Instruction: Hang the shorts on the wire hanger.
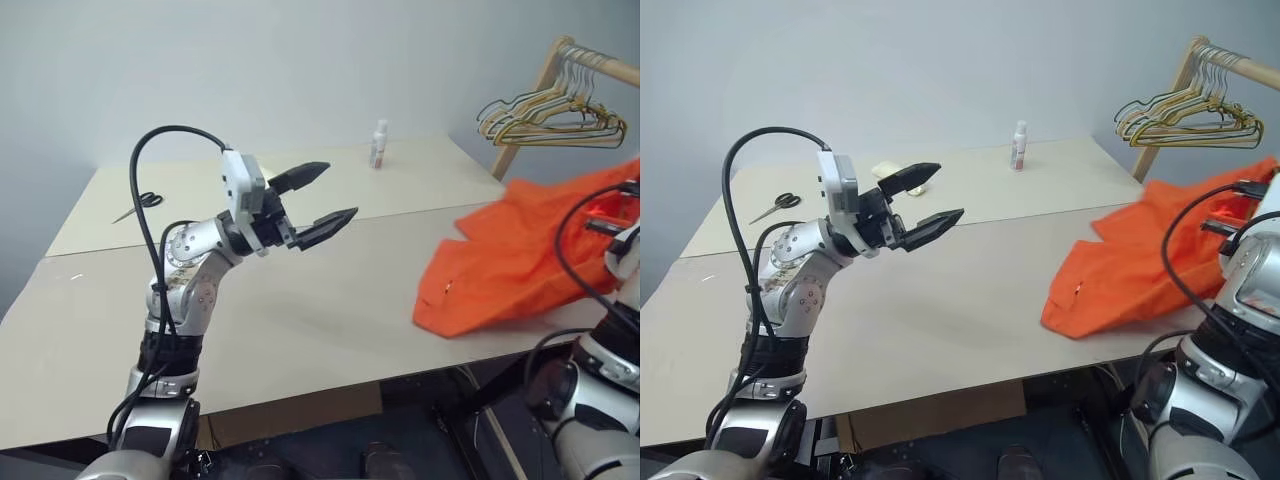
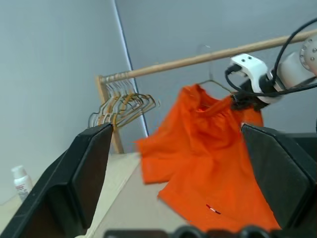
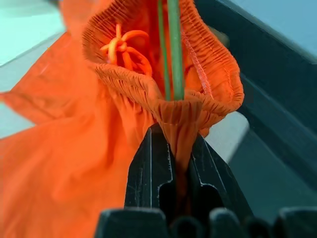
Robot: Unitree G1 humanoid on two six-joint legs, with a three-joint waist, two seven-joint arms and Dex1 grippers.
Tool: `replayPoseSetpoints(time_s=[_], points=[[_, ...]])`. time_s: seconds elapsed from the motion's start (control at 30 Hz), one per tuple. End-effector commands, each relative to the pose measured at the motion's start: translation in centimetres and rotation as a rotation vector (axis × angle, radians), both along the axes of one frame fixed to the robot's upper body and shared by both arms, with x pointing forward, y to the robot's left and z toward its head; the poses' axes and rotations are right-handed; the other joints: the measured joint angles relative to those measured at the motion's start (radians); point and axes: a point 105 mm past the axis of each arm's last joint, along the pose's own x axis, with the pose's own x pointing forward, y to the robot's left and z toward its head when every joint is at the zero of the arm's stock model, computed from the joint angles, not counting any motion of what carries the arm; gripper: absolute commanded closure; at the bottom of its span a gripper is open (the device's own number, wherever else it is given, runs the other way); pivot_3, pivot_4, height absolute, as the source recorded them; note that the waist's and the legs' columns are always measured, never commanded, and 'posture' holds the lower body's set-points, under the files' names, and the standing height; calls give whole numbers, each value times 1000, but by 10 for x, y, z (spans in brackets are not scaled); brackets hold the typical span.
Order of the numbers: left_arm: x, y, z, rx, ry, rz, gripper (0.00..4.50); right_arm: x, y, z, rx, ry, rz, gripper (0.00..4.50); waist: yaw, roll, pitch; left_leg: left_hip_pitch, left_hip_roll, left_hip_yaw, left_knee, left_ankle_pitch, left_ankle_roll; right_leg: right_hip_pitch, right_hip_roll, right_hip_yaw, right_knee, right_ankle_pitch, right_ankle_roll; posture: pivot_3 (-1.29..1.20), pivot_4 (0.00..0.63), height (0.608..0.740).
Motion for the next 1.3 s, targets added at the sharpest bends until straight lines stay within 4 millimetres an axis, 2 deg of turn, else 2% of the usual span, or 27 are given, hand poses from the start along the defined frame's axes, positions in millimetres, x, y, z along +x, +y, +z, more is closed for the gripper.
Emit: replayPoseSetpoints(time_s=[0.03,0.27,0.47,0.57,0.7,0.93,1.17,1.3], points=[[-9,-9,10,-20,-39,-8,41,1,-18,34,-42,-155,-132,4500,-6,4,-2,0,0,0,0,0,0,0,0,0,0,0,0,-119,0,740],[-19,-23,-1,-1,-25,-73,41,16,-45,46,-17,-229,-243,4500,-33,7,-4,4,0,1,-2,0,1,4,0,2,-3,0,0,-123,0,740],[-21,-26,-6,23,-31,-83,41,23,-60,50,34,-258,-254,4500,-48,8,-3,16,1,2,-7,-2,3,18,2,2,-10,0,0,-112,0,740],[-20,-27,-10,48,-36,-74,41,26,-65,44,183,-312,-228,4500,-48,9,-3,16,1,2,-11,-2,3,22,3,2,-15,0,1,-114,0,740],[-25,-29,-9,33,-38,-109,41,23,-76,45,252,-344,-218,4500,-48,9,-2,21,1,3,-14,-2,4,29,4,2,-19,0,1,-127,0,740],[-26,-29,-12,25,-38,-128,41,25,-82,39,289,-330,-219,4500,-54,8,0,23,1,6,-17,-2,4,31,4,5,-20,0,1,-145,0,740],[-27,-28,-7,11,-55,-133,41,29,-81,12,348,-295,-208,4500,-55,5,1,25,2,10,-18,-2,4,31,5,9,-20,0,2,-116,0,740],[-26,-25,-4,-2,-54,-133,41,32,-79,7,318,-254,-197,4500,-53,3,3,26,3,13,-18,-3,5,31,5,12,-21,0,3,-97,0,740]])
